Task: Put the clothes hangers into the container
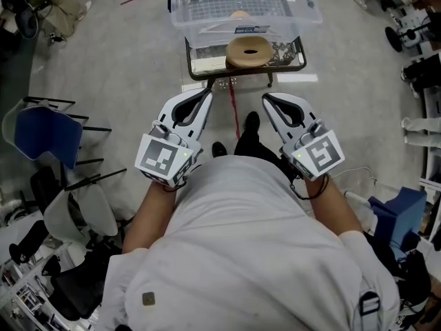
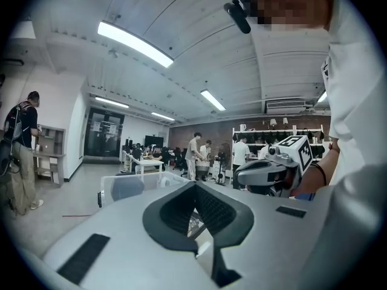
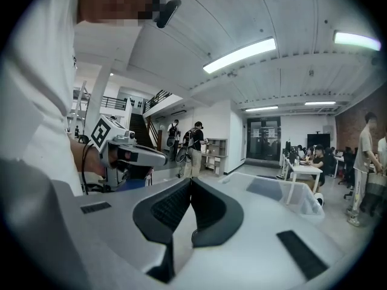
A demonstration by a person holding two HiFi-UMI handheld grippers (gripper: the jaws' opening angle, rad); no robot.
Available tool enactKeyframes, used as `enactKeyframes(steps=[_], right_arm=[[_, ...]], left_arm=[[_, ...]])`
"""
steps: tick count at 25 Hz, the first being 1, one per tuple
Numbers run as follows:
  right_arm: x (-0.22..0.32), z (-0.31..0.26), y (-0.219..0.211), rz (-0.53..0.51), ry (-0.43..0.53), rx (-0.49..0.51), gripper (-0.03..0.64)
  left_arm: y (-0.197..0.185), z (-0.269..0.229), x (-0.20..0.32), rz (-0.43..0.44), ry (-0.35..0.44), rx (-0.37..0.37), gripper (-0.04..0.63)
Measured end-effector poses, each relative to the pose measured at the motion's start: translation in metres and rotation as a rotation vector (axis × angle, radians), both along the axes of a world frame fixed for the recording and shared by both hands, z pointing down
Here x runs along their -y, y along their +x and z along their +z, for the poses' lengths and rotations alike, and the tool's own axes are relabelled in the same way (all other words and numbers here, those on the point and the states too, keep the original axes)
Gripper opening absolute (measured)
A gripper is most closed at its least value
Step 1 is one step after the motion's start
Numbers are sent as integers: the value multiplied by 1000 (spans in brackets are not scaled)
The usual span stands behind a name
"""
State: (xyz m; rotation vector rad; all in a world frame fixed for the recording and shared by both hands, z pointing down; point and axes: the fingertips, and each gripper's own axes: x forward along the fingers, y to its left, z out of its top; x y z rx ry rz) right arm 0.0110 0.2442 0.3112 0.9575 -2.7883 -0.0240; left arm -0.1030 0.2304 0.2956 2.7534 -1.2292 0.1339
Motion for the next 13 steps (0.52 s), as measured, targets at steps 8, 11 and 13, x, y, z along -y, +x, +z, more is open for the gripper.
enactKeyframes(steps=[8, 11, 13], right_arm=[[-15, -6, -6, 8, 13, -1, 20], [-13, -9, -10, 7, 17, 2, 20], [-12, -9, -14, 4, 16, 2, 20]], left_arm=[[-5, -5, -14, 15, 20, -2, 17], [-9, -8, -13, 15, 23, -5, 17], [-12, -9, -13, 10, 17, -9, 17]])
